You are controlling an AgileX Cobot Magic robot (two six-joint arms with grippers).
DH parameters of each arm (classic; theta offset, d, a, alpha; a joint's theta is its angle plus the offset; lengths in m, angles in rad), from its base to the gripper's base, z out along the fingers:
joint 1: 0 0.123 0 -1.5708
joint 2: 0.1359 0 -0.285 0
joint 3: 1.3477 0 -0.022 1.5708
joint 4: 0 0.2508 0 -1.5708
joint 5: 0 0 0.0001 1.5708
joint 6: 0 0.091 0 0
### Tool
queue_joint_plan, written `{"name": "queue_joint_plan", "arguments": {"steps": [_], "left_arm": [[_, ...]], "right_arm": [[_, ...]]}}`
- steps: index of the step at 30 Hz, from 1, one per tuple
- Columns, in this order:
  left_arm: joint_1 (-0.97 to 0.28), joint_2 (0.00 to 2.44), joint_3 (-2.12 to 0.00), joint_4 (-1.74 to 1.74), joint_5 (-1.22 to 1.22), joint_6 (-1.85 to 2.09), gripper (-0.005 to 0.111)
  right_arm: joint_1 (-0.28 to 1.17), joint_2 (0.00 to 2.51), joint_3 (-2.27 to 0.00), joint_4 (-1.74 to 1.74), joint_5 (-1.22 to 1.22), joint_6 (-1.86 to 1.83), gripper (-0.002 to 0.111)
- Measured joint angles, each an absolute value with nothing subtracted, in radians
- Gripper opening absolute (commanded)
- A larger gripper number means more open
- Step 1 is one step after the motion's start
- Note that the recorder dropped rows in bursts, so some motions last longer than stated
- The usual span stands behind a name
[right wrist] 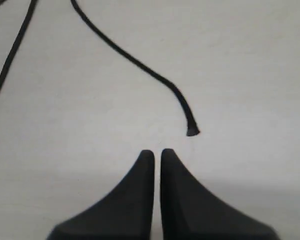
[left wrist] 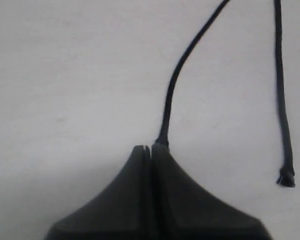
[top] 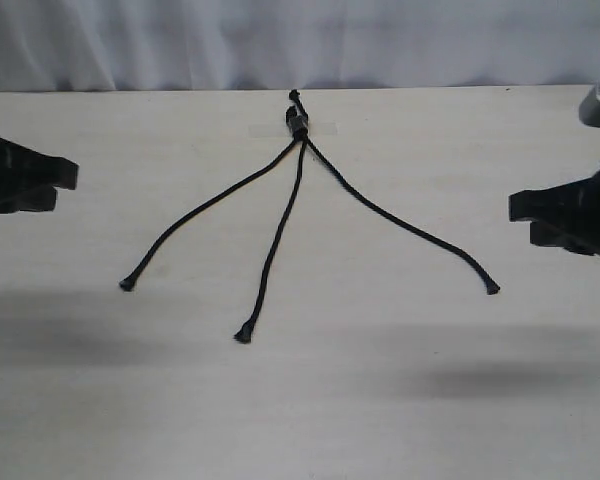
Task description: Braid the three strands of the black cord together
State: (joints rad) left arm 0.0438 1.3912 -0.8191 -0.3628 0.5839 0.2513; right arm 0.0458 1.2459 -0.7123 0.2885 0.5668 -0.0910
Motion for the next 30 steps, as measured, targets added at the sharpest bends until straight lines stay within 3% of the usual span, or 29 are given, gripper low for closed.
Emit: {"name": "queue_joint_plan", "arguments": {"steps": [4, 10, 18, 20, 22, 24, 26, 30], "left_arm": [[-0.047, 1.461, -0.838, -0.286, 0.562, 0.185, 0.000], [-0.163, 1.529, -0.914, 0.017, 0.564, -0.098, 0.000], [-0.165, 1.590, -0.926, 0.104, 0.604, -0.127, 0.000], [-0.165, 1.590, -0.926, 0.102, 0.614, -0.127, 0.000], [-0.165, 1.590, -0.926, 0.100, 0.617, -0.127, 0.000], [-0.165, 1.590, -0.926, 0.100, 0.617, -0.127, 0.000], [-0.165, 1.590, -0.926, 0.100, 0.617, -0.127, 0.000], [-0.165, 1.590, -0.926, 0.100, 0.617, -0.127, 0.000]], "right_arm": [[0.121, 1.354, -0.737, 0.319, 0.533, -0.098, 0.004], [0.377, 1.565, -0.826, 0.321, 0.484, -0.021, 0.004], [0.642, 1.863, -1.084, 0.321, 0.522, 0.066, 0.004], [0.672, 1.967, -1.216, 0.286, 0.639, 0.114, 0.005], [0.677, 2.019, -1.287, 0.251, 0.718, 0.149, 0.010], [0.677, 2.069, -1.361, 0.231, 0.794, 0.166, 0.025], [0.677, 2.113, -1.435, 0.225, 0.844, 0.180, 0.033], [0.677, 2.134, -1.499, 0.225, 0.843, 0.213, 0.041]]}}
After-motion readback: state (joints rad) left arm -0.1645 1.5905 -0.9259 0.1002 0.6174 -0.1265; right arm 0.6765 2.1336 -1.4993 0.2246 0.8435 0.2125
